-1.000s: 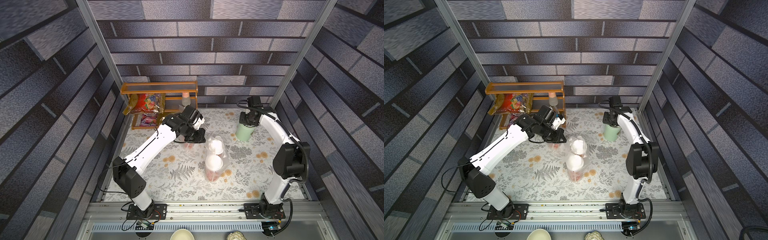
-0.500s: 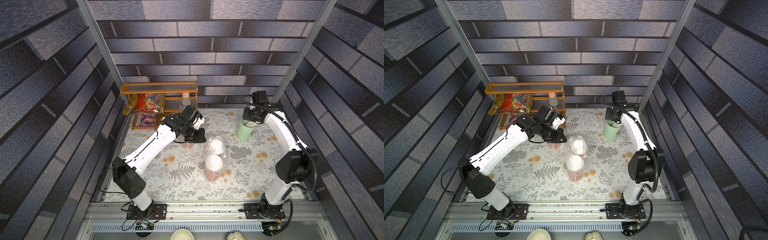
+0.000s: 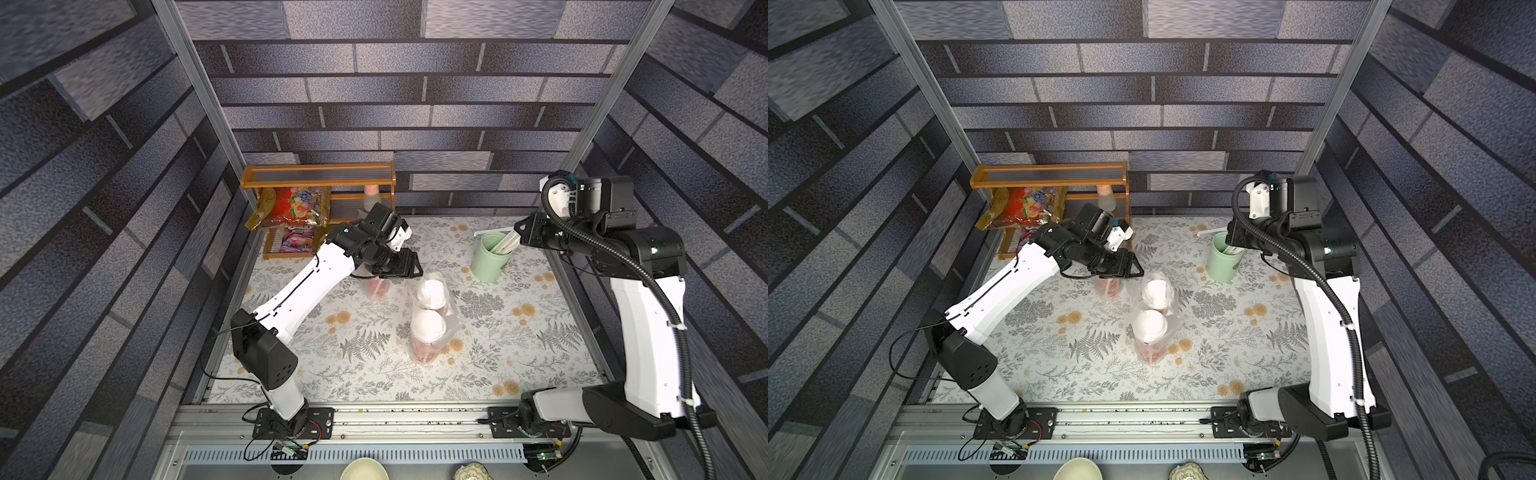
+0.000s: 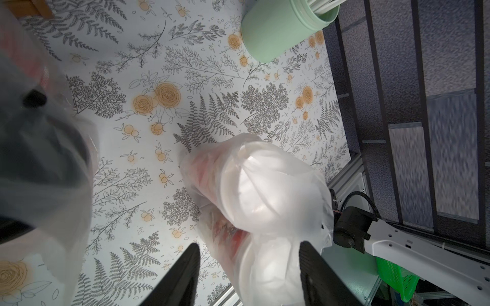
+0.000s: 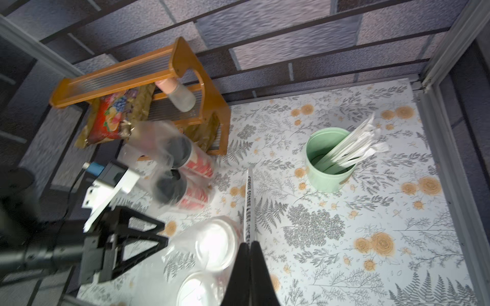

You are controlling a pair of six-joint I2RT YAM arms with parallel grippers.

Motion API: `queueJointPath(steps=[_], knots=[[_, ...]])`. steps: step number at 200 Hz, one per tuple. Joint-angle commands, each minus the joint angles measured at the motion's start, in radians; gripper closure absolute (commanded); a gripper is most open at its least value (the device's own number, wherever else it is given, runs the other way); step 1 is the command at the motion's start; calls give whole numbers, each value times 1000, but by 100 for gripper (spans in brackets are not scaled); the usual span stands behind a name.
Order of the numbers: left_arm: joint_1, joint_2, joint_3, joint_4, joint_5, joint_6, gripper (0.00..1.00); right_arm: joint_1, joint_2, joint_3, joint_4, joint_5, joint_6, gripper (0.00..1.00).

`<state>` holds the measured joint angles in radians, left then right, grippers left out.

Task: Pack milk tea into plastic carrier bags
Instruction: Place the straw in the plastic carrier bag.

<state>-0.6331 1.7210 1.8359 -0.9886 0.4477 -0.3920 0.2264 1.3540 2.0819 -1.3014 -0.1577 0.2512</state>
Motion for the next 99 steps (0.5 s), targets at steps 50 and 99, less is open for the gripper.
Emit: queueJointPath(steps=[50,99], knots=[[-82,168,286,-303,-50,214,27,122,-62,-53,-185,-258,35,100],[-107,203,345,-382,-145,279,36,167,-35,-72,-222,-159,5,100]])
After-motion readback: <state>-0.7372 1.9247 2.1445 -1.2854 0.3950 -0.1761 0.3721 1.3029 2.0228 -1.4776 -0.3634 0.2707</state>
